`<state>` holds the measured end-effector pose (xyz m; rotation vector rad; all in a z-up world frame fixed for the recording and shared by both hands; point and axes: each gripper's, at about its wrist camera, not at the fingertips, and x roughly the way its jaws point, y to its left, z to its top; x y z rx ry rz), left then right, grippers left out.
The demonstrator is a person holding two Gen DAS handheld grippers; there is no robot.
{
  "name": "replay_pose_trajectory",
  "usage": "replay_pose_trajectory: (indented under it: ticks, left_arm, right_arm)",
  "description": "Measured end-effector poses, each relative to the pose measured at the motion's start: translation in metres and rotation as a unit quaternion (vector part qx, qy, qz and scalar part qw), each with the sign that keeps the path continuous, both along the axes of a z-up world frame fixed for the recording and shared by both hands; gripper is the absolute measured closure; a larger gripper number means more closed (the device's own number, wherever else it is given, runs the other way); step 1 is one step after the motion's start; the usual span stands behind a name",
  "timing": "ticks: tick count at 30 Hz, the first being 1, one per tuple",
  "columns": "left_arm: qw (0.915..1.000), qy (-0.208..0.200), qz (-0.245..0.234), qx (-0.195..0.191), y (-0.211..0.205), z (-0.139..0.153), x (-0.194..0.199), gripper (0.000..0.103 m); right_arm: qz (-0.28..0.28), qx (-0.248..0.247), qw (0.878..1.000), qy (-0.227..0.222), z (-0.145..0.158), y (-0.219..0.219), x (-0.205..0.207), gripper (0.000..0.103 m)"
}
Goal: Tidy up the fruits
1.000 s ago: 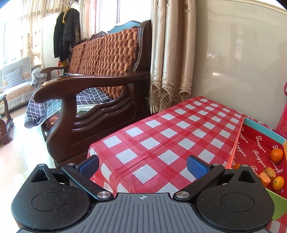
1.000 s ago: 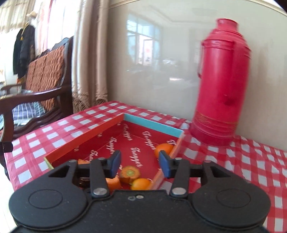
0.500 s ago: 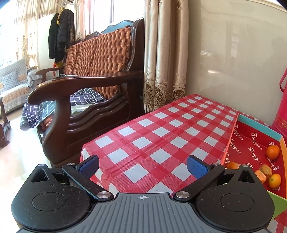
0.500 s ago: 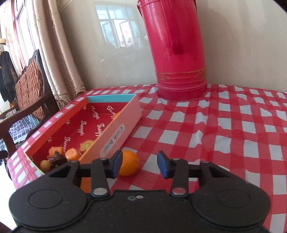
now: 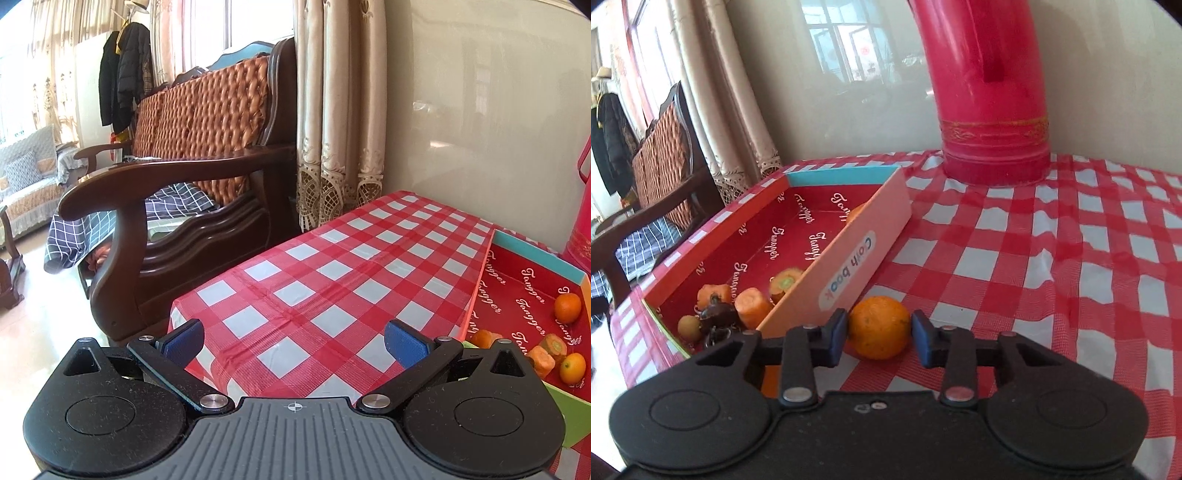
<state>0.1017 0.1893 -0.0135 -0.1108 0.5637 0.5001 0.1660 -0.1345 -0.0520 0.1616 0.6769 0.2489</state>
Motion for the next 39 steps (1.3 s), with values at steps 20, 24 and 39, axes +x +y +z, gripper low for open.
replay_pose_trajectory:
  ticks: [20, 24, 39]
  left_arm:
    - [0.9996, 0.004, -0.029, 0.001, -0.008, 0.001, 0.001, 0.000]
    - [0.9968, 0.015, -0.076, 0.020, -0.030, 0.005, 0.000, 0.000]
    - [0.9799, -0.020, -0.193, 0.047, -0.109, 0.105, -0.133, 0.000]
  right_arm:
    - [0.027, -0.027, 0.997, -0.067, 0.052, 0.060, -0.033, 0.032]
    - [-0.035, -0.040, 0.996, -0.071, 0.069, 0.045, -0.059, 0.016]
    - [-0.136, -0.059, 0.984, -0.094, 0.127, 0.014, -0.203, 0.006]
